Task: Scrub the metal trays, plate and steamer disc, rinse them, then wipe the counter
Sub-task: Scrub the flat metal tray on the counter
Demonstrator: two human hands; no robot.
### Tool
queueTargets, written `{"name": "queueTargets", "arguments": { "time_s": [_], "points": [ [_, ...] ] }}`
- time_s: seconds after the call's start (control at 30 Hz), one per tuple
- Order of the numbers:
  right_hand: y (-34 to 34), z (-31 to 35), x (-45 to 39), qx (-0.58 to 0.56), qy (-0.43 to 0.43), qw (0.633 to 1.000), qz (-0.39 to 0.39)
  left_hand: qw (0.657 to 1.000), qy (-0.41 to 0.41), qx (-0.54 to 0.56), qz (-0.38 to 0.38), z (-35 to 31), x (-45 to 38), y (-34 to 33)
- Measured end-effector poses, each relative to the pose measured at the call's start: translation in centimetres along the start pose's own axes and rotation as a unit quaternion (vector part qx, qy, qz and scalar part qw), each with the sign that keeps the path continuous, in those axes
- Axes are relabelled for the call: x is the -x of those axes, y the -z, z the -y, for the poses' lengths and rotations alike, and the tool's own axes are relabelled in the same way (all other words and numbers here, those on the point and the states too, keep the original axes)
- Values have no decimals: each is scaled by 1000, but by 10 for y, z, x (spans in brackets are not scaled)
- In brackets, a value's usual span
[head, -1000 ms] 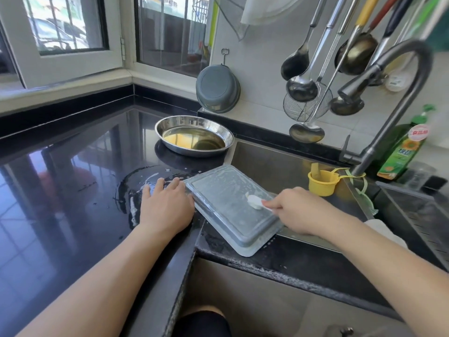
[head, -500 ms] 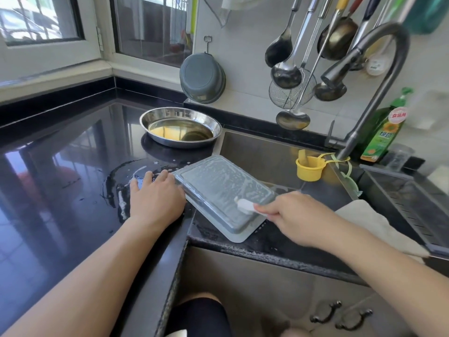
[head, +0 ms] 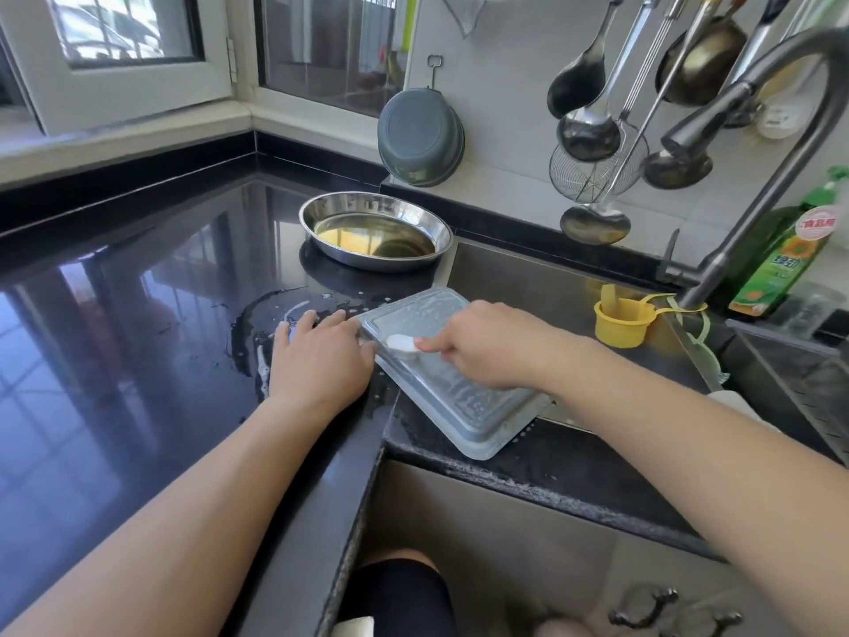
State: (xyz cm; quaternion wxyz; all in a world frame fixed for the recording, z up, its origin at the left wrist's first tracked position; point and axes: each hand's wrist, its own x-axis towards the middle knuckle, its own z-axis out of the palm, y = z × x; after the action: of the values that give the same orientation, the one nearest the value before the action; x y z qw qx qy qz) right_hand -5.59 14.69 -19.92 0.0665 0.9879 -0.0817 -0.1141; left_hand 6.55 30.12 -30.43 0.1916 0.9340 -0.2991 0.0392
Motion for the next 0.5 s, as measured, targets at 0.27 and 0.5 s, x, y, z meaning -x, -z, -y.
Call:
{"name": "queueTargets", "arguments": {
  "time_s": [0.27,0.5],
  "points": [
    [-8,-14,22,25,73,997,11,1000,1,-7,3,1,2,3],
    [-35,-59,125,-38,43,998,-14,1000,3,-20,12,-1,5,5]
  ]
}}
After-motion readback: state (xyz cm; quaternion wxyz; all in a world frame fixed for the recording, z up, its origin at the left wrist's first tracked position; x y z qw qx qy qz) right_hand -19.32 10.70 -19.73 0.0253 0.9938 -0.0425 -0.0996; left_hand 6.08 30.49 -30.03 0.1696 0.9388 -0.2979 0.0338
